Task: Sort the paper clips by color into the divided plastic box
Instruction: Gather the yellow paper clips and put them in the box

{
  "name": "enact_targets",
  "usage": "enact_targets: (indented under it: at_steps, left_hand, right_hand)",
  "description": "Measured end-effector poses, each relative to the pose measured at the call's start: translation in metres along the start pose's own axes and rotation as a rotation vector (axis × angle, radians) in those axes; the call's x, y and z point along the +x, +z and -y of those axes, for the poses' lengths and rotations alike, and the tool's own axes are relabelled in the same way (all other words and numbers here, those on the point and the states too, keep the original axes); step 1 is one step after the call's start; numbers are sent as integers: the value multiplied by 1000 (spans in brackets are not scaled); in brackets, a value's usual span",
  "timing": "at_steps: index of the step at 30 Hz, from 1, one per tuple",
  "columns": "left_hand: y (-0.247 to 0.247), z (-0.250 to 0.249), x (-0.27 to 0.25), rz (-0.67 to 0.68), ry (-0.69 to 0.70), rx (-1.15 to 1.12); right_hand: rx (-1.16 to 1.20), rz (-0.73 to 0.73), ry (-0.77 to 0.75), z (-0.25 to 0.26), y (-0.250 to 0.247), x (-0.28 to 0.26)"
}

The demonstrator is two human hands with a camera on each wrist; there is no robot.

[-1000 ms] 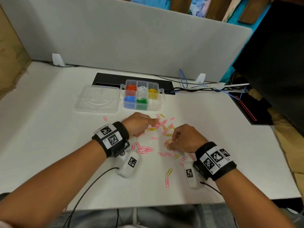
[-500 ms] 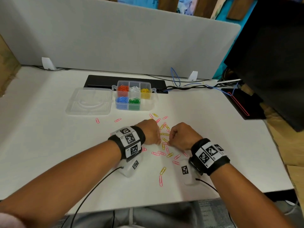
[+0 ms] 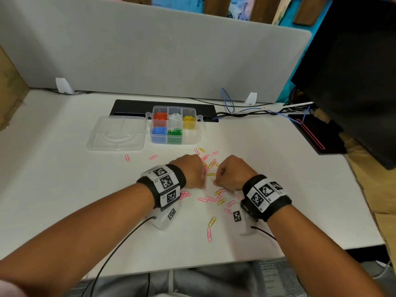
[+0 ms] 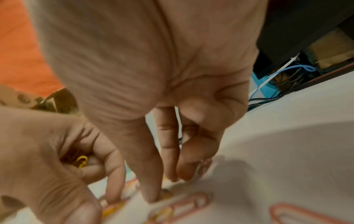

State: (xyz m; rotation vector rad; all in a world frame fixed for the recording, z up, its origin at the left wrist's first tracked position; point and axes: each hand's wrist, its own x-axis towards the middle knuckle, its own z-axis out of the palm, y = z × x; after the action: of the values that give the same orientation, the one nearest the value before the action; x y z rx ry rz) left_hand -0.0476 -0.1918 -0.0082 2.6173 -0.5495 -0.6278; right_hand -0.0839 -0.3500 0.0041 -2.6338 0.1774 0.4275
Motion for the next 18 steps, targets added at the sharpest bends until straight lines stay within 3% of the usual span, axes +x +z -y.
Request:
enact_targets:
  at_steps: [8,13,18]
  left_hand:
    - [1,0,-1,-25,82,218]
    - [-4,7,-6,-75,186,154]
    - [-8,15,-10,-61,186,147]
  right_hand:
    - [-151,93,-93,4,-1,1]
    - [-89,99,-187,-2,-9,-4]
    - [-129,187,-274,-4,-11,-17]
